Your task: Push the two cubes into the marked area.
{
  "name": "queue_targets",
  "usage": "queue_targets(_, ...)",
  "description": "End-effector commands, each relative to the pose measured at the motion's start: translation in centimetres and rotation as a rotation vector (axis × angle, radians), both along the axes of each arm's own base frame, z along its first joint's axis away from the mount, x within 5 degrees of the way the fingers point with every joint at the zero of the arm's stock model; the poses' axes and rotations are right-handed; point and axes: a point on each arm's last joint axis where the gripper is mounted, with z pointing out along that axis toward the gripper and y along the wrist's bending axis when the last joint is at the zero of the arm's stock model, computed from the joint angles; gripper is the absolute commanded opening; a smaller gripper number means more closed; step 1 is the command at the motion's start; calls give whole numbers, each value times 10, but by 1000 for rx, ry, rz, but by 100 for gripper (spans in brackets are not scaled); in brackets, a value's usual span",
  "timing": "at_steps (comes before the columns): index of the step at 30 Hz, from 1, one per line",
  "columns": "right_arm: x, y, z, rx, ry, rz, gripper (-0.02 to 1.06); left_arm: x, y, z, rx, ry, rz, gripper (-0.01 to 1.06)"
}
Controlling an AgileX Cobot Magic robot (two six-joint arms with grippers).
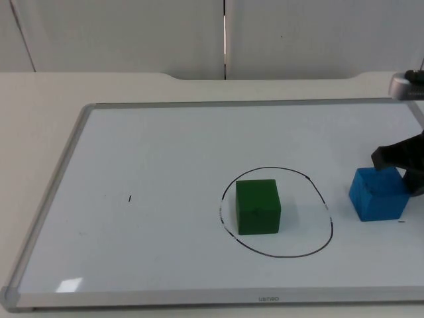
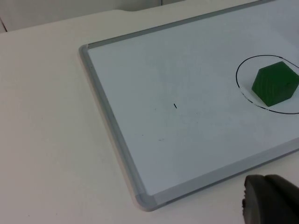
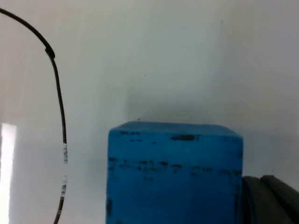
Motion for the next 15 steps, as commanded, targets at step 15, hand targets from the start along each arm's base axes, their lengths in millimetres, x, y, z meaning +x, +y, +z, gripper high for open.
queue_targets(15,-2,11,1,8,-19,25,0,0,-1,-1,-13,-4,0,0)
